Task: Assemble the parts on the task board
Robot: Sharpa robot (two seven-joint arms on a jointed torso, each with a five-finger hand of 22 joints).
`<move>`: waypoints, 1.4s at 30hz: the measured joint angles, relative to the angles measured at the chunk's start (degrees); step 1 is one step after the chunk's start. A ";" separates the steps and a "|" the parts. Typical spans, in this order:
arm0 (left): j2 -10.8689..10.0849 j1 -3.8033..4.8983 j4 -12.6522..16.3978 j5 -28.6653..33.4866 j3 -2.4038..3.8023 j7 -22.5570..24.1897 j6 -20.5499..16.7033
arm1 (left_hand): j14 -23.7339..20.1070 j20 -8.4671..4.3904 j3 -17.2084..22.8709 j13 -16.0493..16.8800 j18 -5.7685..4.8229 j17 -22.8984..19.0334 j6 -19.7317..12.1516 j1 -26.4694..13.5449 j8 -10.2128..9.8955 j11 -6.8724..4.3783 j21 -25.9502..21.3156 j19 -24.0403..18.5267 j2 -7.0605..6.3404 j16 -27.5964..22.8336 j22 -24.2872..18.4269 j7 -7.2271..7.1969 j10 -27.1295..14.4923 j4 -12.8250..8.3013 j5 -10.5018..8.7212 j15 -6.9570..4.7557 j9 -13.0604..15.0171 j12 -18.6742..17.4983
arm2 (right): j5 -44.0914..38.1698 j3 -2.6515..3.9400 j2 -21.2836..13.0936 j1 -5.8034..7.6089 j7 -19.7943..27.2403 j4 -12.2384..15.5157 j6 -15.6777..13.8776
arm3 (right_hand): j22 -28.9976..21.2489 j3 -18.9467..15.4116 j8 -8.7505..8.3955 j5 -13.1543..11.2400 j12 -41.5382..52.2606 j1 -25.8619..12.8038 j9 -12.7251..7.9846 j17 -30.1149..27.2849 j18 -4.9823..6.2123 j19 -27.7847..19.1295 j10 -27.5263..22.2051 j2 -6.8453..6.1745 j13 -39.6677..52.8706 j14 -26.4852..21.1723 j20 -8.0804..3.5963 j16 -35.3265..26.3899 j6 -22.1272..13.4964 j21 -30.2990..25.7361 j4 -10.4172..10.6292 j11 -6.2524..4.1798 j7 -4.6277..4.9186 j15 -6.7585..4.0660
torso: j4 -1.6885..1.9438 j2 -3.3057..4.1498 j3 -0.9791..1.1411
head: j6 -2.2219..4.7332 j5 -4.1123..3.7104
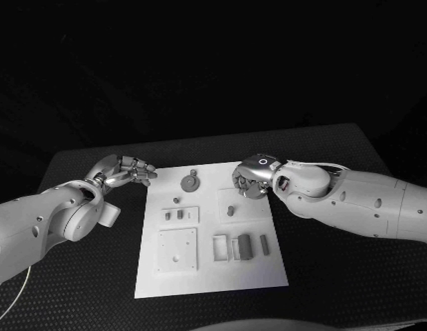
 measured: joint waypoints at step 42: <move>1.64 -0.08 -4.20 0.14 0.01 0.05 0.02 | 0.00 0.00 -0.16 -0.04 0.00 0.27 0.00 -0.21 0.00 0.00 0.00 0.00 0.21 -0.22 -0.24 0.00 0.01 -0.16 0.00 0.00 -0.05 0.00 | 42.35 1.77 6.15 -0.75 12.72 2.04 0.81 | -0.01 0.00 -0.05 -0.18 -0.66 -0.39 0.04 0.31 -0.01 0.21 -0.04 0.37 -0.10 0.17 -0.21 0.00 -0.41 0.00 0.00 0.02 0.39 -0.05 | 0.36 -0.19 -1.17 | 0.65 8.81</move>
